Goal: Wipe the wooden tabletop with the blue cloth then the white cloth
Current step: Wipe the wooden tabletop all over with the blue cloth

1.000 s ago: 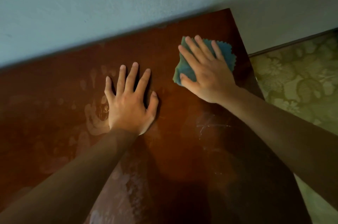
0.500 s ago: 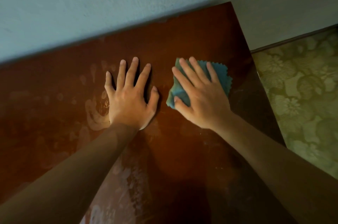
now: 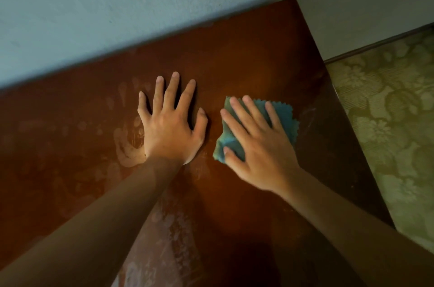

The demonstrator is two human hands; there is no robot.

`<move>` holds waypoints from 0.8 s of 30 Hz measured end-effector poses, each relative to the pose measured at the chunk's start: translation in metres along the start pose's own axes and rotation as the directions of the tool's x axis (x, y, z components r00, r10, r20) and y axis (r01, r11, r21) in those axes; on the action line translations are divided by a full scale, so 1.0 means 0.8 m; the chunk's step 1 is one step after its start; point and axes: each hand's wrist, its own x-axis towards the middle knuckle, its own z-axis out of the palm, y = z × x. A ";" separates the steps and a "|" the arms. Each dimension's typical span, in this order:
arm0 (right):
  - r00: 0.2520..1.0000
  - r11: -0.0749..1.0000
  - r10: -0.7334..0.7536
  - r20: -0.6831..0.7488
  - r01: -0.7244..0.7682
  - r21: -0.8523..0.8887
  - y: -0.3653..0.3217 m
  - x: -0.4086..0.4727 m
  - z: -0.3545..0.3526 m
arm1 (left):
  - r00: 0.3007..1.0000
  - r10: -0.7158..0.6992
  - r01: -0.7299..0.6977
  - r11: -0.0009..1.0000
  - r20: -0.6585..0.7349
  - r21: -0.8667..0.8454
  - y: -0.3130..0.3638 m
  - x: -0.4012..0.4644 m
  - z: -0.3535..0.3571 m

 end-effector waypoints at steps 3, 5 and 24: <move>0.997 0.997 0.073 -0.027 -0.074 -0.033 0.038 0.043 -0.011 | 1.000 -0.001 0.001 1.000 0.003 -0.005 -0.001 0.000 -0.001; 0.989 0.989 0.139 -0.040 -0.141 -0.054 0.050 0.064 -0.016 | 1.000 0.005 -0.005 1.000 -0.001 -0.002 -0.001 -0.001 -0.002; 0.960 0.960 0.271 -0.065 -0.275 -0.057 0.064 0.019 -0.013 | 1.000 0.015 -0.016 1.000 -0.007 -0.018 0.001 -0.002 -0.002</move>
